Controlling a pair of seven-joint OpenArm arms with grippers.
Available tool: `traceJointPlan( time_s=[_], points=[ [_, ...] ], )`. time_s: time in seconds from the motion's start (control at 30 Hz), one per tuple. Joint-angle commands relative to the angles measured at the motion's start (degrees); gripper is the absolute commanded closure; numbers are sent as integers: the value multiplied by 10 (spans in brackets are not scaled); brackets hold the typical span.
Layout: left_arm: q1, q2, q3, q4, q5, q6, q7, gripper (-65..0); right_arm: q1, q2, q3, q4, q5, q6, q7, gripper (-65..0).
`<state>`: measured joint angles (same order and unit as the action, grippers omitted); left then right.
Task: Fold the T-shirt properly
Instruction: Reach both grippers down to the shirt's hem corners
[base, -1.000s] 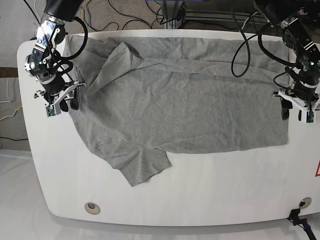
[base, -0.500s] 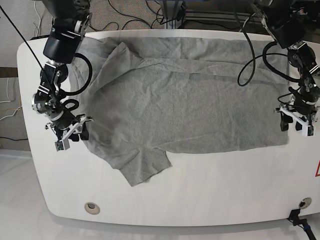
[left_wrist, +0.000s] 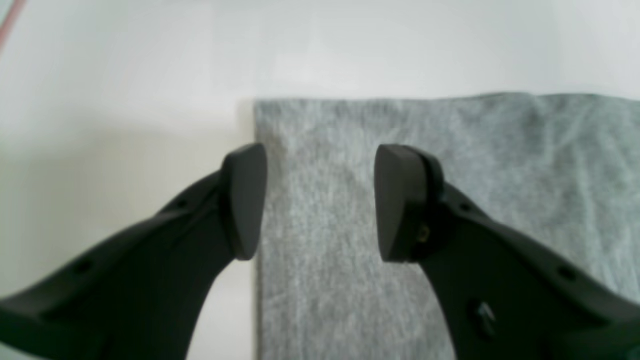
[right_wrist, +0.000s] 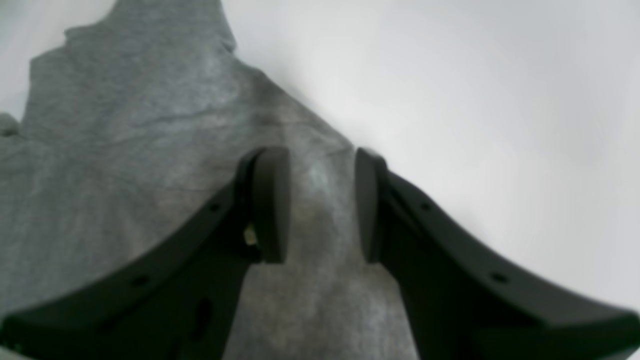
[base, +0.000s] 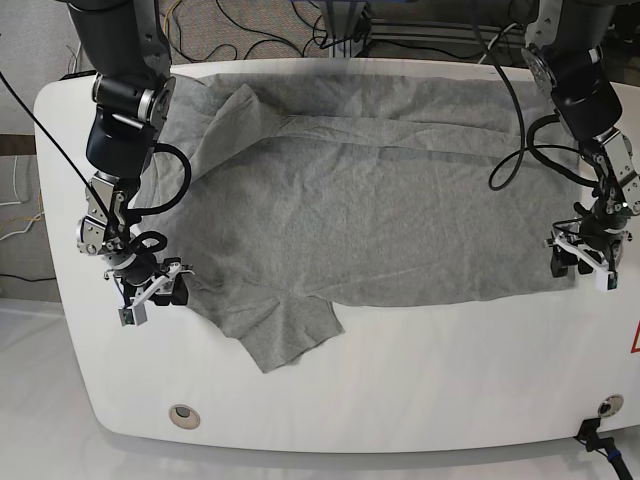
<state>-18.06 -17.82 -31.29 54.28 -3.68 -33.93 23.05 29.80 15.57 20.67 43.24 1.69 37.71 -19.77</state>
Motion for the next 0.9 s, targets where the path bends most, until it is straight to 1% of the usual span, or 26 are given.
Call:
traceJointPlan(
  time_s=[0.0, 0.03, 0.07, 0.17, 0.2, 0.23, 0.27, 0.3, 0.37, 0.4, 0.43, 0.5, 0.57, 0.77, 0.87],
  points=[
    [-20, -20, -1, -14, -8, 0, -30, -326, 26, 8, 1, 7, 6, 4, 14, -221],
    [-24, -21, -1, -29, -8, 0, -36, -326, 27, 8, 1, 7, 0, 3, 14, -240],
    [-28, -21, -1, -40, -8, 0, -42, -326, 29, 7, 1, 7, -6, 3, 14, -273],
    [-32, -26, -1, -59, -8, -2, -56, -328, 33, 5, 1, 7, -23, 3, 19, -412],
    [-32, -31, -1, -61, -8, -2, -56, -328, 33, 5, 1, 7, -26, 3, 21, -445],
    [-32, -31, -1, -61, -8, -2, -56, -329, 33, 6, 1, 6, -25, 3, 21, -458],
    [-32, -31, -1, -61, -8, -2, -56, -330, 33, 7, 1, 4, -25, 3, 21, -456],
    [-32, -35, -2, -61, -9, -2, -57, -347, 34, 7, 1, -7, -25, 3, 21, -455],
    [-33, -38, -4, -61, -11, -2, -57, -424, 35, 7, 1, -37, -23, 3, 28, -455],
    [-33, -38, -8, -58, -11, -1, -58, -464, 36, 7, 1, -54, -23, 3, 46, -455],
    [-33, -38, -11, -57, -11, -1, -58, -483, 36, 7, 1, -68, -25, 0, 63, -455],
    [-33, -41, -12, -57, -11, -1, -58, -487, 35, 7, 1, -96, -26, -12, 83, -455],
    [-33, -45, -12, -58, -11, -1, -58, -487, 35, 7, 1, -117, -24, -13, 94, -455],
    [-39, -45, -21, -63, -8, 0, -62, -485, 31, 1, 1, -120, -23, -9, 92, -454],
    [-47, -45, -21, -86, -8, 17, -65, -485, 25, -9, 1, -118, -25, -7, 90, -454]
  ],
)
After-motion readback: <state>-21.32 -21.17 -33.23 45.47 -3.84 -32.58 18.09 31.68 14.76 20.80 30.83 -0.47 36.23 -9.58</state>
